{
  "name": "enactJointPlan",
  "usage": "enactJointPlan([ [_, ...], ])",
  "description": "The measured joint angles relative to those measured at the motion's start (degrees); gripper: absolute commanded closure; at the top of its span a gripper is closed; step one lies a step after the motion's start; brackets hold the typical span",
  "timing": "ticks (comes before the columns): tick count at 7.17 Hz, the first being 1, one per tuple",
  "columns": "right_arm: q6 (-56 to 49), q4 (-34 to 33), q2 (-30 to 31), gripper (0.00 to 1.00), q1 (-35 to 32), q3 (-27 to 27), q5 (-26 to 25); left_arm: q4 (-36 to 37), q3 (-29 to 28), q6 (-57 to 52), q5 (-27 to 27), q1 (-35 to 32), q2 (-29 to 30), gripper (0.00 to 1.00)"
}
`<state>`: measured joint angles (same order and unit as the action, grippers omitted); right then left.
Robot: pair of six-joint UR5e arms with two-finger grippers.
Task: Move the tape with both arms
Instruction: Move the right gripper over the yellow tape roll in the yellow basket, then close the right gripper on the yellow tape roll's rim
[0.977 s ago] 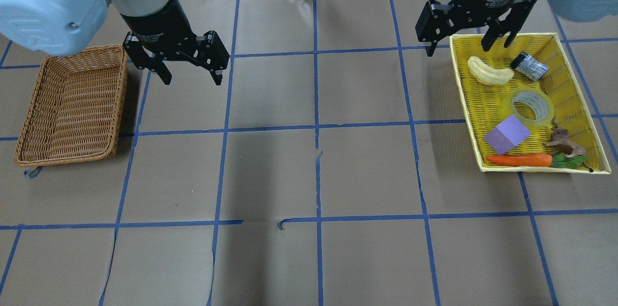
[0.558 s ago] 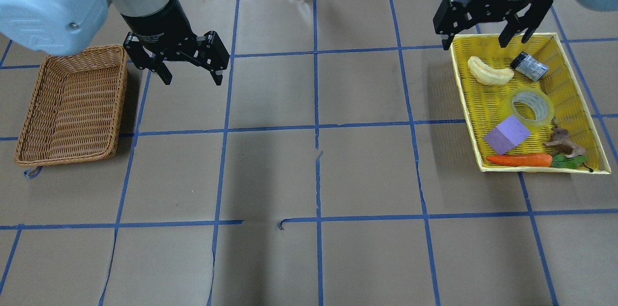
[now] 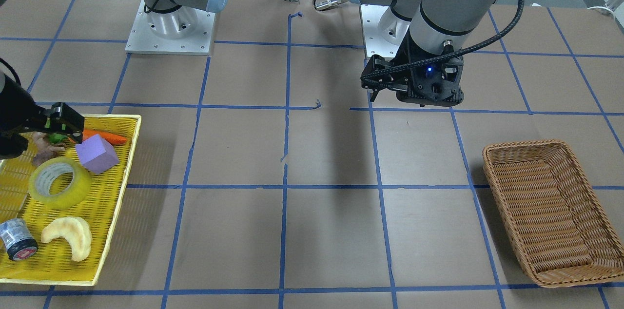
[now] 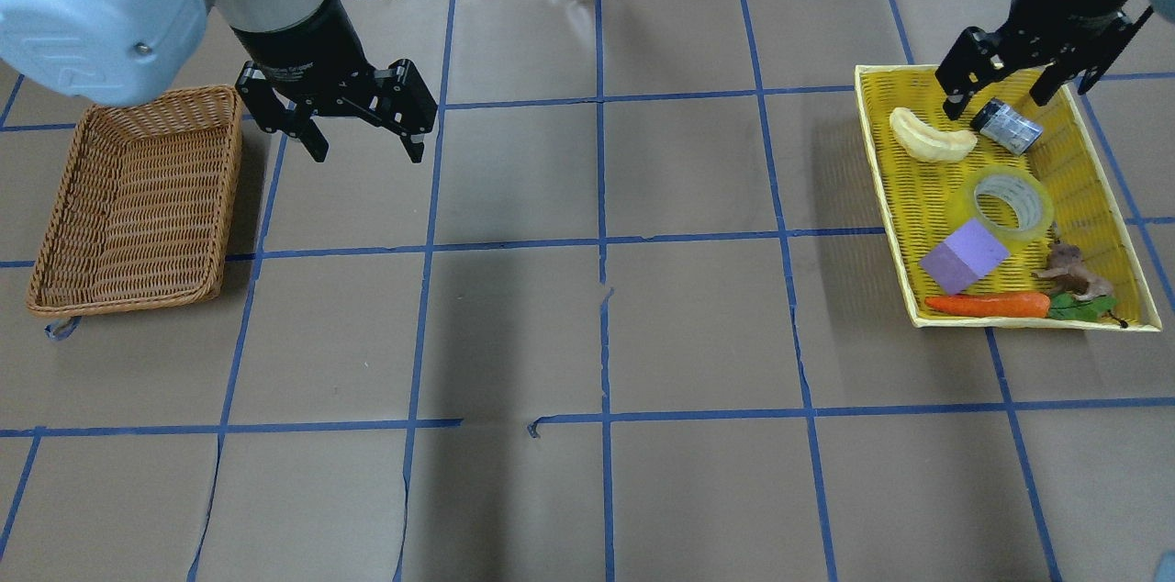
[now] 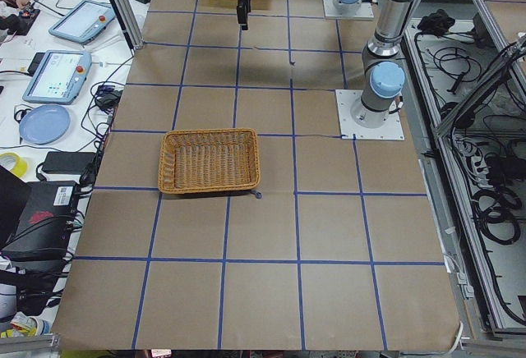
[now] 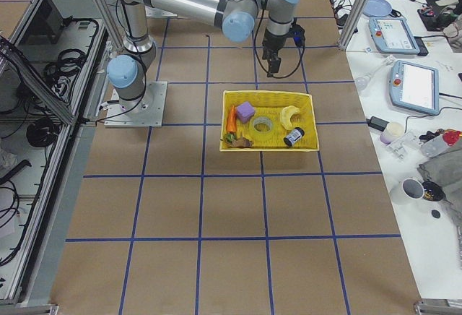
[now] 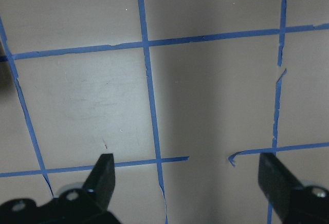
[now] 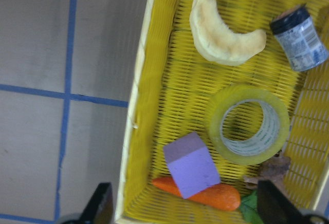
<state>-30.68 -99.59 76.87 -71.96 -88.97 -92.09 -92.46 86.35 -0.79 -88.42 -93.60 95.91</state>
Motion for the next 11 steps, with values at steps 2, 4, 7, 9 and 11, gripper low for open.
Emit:
enactJointPlan([
  [2, -18.33, -12.25, -6.08, 0.00, 5.56, -3.46, 0.23, 0.00, -0.03, 0.00, 0.15, 0.02, 0.19, 0.00],
  [4, -27.82, -19.61, -10.38, 0.00, 10.22, -6.09, 0.44, 0.00, -0.04, 0.00, 0.25, 0.03, 0.26, 0.00],
  [7, -29.81, -23.59, -12.72, 0.42, 11.62, -9.02, 0.41, 0.00, 0.03, 0.00, 0.35, 0.00, 0.38, 0.00],
  [9, -29.38, -23.71, -12.85, 0.79, 11.67, -10.26, -0.06, 0.00, 0.04, 0.00, 0.35, 0.00, 0.41, 0.00],
  [11, -28.36, -23.72, -12.87, 1.00, 11.67, -10.43, -0.32, 0.00, 0.04, 0.00, 0.35, 0.00, 0.48, 0.00],
])
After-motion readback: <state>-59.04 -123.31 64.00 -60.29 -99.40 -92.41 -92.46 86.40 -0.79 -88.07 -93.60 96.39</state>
